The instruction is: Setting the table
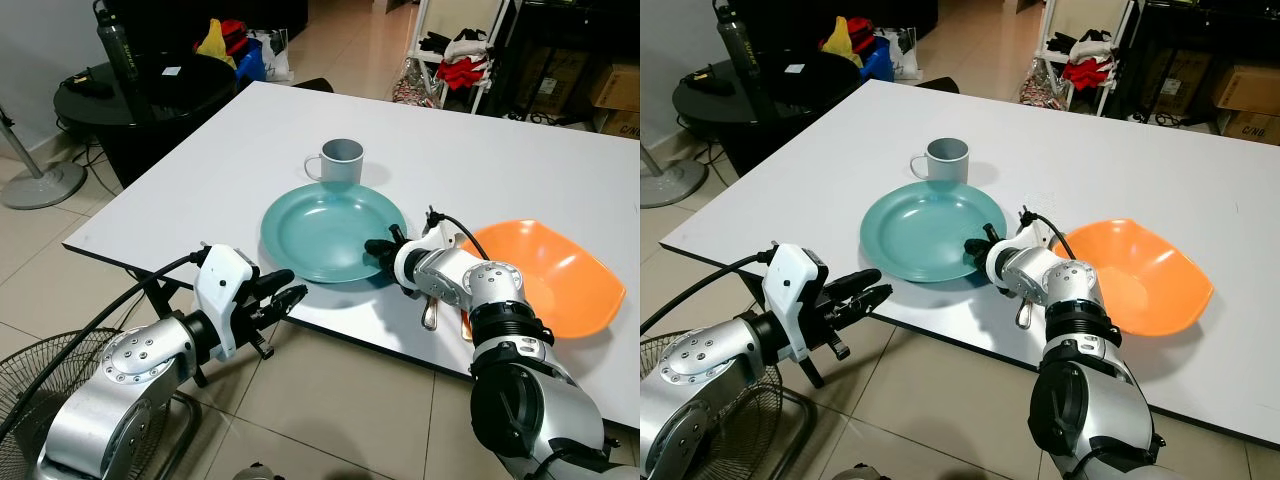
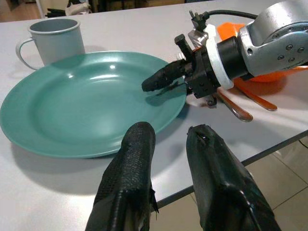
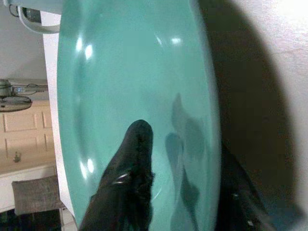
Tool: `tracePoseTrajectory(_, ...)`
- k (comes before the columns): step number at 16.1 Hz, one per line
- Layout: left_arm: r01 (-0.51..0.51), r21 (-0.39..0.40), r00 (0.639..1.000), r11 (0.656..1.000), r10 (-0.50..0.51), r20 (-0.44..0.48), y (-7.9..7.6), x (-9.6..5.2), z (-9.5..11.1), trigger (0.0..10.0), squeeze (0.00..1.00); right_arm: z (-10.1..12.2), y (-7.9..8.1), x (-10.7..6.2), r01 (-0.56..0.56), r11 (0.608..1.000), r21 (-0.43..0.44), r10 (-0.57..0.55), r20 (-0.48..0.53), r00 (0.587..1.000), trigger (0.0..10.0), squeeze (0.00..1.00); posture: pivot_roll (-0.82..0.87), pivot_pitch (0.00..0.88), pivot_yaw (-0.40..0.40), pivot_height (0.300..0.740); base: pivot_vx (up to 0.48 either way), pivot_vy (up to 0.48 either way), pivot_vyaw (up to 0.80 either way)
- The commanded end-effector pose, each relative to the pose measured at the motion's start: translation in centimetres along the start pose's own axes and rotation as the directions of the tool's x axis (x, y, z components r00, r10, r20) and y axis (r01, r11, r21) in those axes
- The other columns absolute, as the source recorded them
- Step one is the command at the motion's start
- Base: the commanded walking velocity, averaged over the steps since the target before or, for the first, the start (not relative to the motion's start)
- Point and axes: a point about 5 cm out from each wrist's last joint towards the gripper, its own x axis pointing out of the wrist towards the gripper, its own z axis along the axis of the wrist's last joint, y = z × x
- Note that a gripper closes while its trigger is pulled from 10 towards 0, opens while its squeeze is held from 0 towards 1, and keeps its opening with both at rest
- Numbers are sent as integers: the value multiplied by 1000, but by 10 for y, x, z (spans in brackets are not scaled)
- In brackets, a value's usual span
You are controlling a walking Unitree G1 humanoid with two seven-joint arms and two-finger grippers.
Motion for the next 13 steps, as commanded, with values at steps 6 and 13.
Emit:
tracePoseTrajectory(6,6,9,1000,1000,-7,8,-3,-1,4,10000,0,-2,-16,-15,100,992,-82,-101,-9,995,10000,1000,131,0,46,740,0,0,0)
tracePoseTrajectory(13,18,3,1000,1000,-18,12,-5,1,4,10000,0,-14,-14,-90,2,955,-297,9,37,999,10000,1000,118,0,63,740,0,0,0)
